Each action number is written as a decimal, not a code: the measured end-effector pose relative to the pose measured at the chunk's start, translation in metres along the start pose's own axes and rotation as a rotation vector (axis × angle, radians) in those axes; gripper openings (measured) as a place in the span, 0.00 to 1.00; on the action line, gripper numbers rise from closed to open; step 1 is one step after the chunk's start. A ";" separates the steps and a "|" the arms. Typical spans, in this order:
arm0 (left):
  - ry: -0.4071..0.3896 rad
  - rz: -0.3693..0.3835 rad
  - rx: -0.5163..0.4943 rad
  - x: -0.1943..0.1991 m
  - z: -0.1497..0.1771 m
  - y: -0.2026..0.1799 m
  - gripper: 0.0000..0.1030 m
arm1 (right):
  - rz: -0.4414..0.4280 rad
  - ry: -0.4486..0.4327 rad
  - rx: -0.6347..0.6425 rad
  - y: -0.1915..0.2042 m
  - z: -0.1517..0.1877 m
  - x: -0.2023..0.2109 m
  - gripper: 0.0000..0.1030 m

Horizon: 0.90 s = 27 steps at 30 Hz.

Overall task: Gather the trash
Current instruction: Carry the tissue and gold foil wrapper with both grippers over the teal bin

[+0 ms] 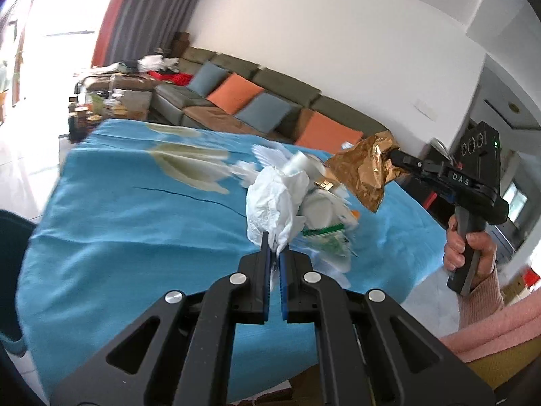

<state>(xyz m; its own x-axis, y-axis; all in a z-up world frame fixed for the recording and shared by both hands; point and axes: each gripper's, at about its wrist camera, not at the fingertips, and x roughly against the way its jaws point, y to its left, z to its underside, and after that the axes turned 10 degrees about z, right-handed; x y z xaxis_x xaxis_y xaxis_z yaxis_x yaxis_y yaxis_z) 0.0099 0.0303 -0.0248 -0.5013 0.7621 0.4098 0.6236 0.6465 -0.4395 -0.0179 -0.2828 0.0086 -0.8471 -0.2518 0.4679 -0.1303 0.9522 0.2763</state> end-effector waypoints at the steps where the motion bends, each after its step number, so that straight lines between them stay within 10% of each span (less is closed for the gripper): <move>1: -0.013 -0.015 0.007 0.007 0.000 0.004 0.04 | -0.020 0.010 0.011 0.010 0.000 -0.006 0.11; 27: -0.212 -0.428 0.227 0.154 0.019 0.103 0.04 | -0.438 0.240 0.200 0.201 -0.007 -0.151 0.11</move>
<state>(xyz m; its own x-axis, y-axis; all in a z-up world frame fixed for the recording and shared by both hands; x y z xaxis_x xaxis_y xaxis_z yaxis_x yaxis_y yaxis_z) -0.0144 0.2149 -0.0219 -0.8076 0.4032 0.4305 0.2027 0.8751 -0.4394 0.0870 -0.0544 -0.0008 -0.5530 -0.6430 0.5299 -0.5607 0.7576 0.3342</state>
